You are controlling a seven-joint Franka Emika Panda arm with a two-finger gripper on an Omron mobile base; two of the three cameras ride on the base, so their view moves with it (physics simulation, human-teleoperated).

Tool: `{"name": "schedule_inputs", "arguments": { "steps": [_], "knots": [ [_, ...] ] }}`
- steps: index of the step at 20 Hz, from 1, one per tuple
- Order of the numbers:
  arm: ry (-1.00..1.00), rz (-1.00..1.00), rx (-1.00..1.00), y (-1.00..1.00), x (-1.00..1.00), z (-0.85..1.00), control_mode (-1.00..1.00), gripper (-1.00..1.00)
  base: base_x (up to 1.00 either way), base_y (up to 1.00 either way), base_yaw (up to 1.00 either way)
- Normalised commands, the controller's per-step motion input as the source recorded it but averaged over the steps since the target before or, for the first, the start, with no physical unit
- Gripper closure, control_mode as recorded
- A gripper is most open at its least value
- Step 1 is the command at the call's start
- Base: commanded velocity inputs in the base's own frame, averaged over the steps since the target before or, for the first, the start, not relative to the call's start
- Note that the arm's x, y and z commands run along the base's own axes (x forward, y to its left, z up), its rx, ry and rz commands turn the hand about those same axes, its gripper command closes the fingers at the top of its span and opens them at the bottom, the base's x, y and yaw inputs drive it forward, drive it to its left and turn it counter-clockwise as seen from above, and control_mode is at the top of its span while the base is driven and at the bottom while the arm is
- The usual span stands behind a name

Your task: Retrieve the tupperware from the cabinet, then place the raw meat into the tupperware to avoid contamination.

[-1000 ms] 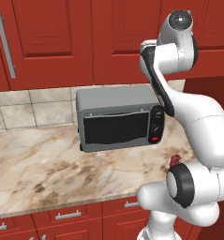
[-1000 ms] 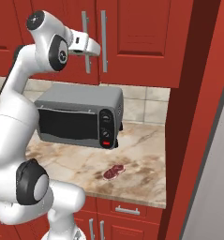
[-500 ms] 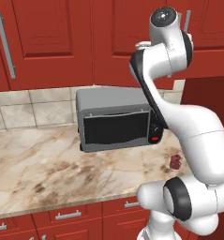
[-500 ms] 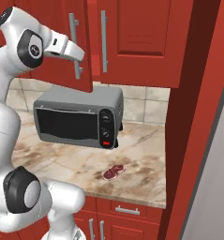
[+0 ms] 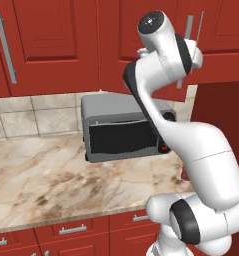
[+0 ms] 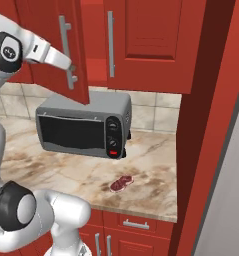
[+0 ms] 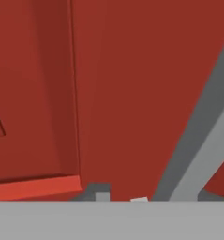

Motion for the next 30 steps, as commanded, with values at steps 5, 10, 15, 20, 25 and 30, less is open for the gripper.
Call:
{"name": "schedule_inputs", "arguments": {
  "steps": [5,10,15,20,25,30],
  "knots": [
    [0.0,-0.16,-0.01,0.72,-0.29,-0.02,-1.0,1.0,0.0,0.0,0.0],
    [0.0,-0.1,-0.02,0.75,-0.39,-0.01,-1.0,1.0,0.0,0.0,0.0],
    [0.0,-0.09,-0.01,0.67,-0.33,-0.05,-1.0,1.0,0.0,0.0,0.0],
    [0.0,-0.06,0.0,0.25,-0.09,-0.03,-1.0,-1.0,0.0,0.0,0.0],
    [0.0,0.0,0.0,0.01,-0.09,0.0,-1.0,-1.0,0.0,0.0,0.0],
    [-0.01,-0.01,0.0,0.0,-0.41,0.0,-1.0,-1.0,0.0,0.0,0.0]
  ]
}}
